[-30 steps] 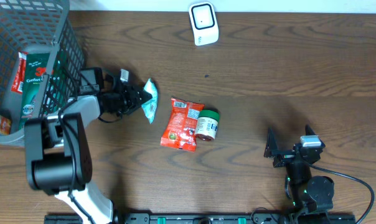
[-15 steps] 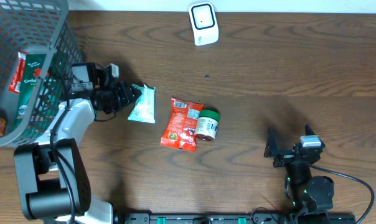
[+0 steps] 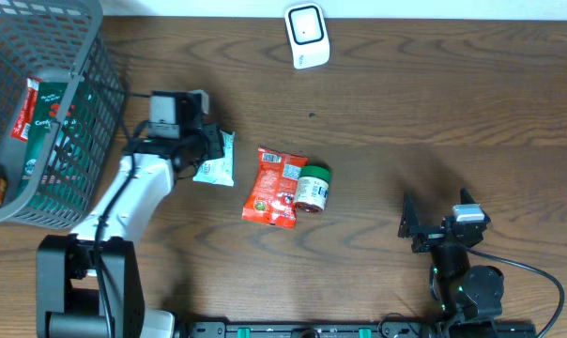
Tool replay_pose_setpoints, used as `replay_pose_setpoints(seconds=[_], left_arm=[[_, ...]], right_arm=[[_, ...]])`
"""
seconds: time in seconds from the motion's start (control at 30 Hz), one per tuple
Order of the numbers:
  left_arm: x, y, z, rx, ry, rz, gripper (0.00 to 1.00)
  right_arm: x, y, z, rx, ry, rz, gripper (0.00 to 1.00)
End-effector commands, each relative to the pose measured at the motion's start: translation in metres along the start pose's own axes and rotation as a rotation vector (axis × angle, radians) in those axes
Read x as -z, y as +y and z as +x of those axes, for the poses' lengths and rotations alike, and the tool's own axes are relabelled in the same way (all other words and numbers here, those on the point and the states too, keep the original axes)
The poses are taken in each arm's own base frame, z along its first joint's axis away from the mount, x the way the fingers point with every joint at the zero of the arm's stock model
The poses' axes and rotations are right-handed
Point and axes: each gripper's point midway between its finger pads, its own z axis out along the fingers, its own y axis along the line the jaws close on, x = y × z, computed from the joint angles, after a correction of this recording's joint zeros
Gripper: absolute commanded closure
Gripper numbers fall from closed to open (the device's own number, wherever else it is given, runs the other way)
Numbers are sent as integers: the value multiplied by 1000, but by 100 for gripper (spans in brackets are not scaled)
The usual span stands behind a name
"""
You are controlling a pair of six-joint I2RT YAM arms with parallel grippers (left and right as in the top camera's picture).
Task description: Scan the item barcode
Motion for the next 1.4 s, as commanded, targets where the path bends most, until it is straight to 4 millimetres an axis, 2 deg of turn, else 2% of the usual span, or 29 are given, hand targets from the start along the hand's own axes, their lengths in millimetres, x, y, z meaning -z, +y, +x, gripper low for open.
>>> replay_pose_setpoints(seconds=[0.0,0.2,0.5,0.6,0.73,0.83,0.97,1.13,1.37], left_arm=[[3,28,-7,-71,-58,-240,93],[-5,26,0,-85,-33,-250,92],[-39,42,31,-75,90,-280,92],[-44,45,35,-75,105,-288,92],[-31,36,16,-95,47,-270,86],[0,20,-12,-104,-64,-240,84],[22,10,-27,-111,-133,-221,83],[17,17,-20,-119,-112,-247,83],[0,47,-5,-114,-58,-381,83]], right_arm=[[0,-1,0,8,-1,6,1],[0,-1,0,8,-1,6,1],[0,-1,0,8,-1,6,1],[0,-1,0,8,-1,6,1],[0,-1,0,8,-1,6,1],[0,-1,0,8,-1,6,1],[0,-1,0,8,-1,6,1],[0,-1,0,8,-1,6,1],[0,-1,0,8,-1,6,1]])
